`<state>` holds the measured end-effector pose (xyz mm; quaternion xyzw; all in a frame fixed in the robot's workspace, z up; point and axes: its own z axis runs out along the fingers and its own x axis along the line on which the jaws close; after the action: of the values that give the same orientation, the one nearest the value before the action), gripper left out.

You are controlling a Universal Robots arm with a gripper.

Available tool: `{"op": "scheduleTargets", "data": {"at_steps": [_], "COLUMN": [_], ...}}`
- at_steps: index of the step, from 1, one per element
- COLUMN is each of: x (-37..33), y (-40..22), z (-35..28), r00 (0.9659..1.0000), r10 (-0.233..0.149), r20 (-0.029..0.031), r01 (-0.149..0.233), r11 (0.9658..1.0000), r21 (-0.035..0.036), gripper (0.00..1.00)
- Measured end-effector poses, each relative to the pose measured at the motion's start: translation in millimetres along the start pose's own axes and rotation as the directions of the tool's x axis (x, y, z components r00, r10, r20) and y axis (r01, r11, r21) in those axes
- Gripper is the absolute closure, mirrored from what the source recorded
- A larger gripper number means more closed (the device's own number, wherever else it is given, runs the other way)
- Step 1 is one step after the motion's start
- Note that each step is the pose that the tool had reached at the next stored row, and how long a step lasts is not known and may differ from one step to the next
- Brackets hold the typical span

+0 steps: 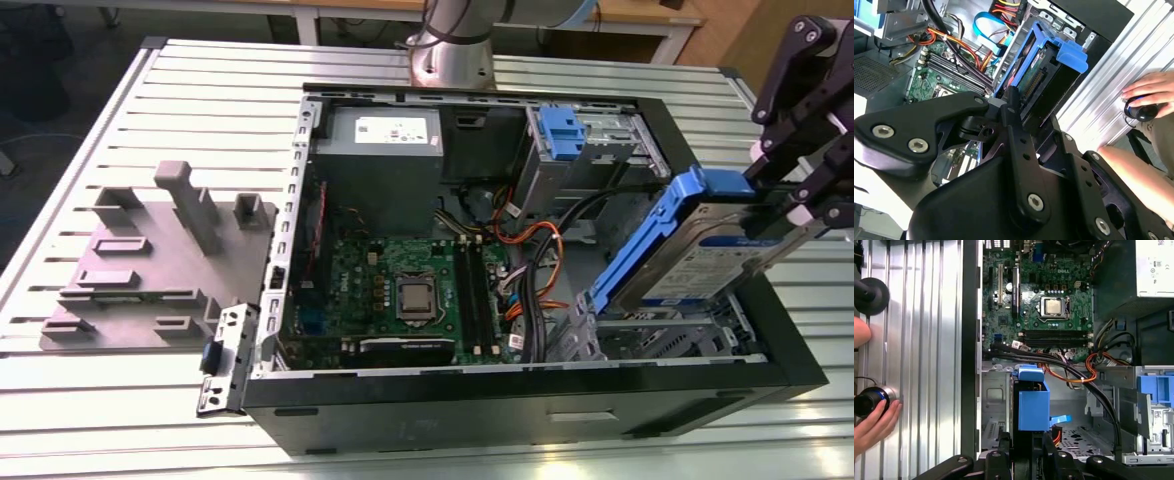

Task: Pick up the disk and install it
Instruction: 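Insert the disk into the insertion slot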

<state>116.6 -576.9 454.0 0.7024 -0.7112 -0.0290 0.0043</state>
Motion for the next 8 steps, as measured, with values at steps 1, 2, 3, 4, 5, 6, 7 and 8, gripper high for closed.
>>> {"op": "scheduleTargets", "data": {"at_steps": [1,2,3,4,5,6,7,8], "x": [-0.7,-1.2,-1.6,-1.8,-1.9,-1.9,-2.0,-2.1], "y": [0.0,0.0,0.0,0.0,0.0,-0.1,-0.1,-0.1], "z": [0.2,0.4,0.7,1.1,1.7,2.5,3.1,3.8], "r00": [1.0000,1.0000,1.0000,1.0000,1.0000,1.0000,1.0000,1.0000], "r10": [0.000,0.000,0.000,0.000,0.000,0.000,0.000,0.000], "r20": [-0.0001,-0.0001,-0.0001,0.0001,0.0003,0.0003,0.0001,0.0000], "r01": [0.000,0.000,0.000,0.000,0.000,0.000,0.000,0.000], "r11": [1.0000,1.0000,1.0000,1.0000,1.0000,1.0000,1.0000,1.0000], "r21": [0.0000,0.0000,0.0000,0.0000,0.0000,0.0000,0.0000,0.0000], "gripper": [0.65,0.65,0.65,0.65,0.65,0.65,0.65,0.65]}}
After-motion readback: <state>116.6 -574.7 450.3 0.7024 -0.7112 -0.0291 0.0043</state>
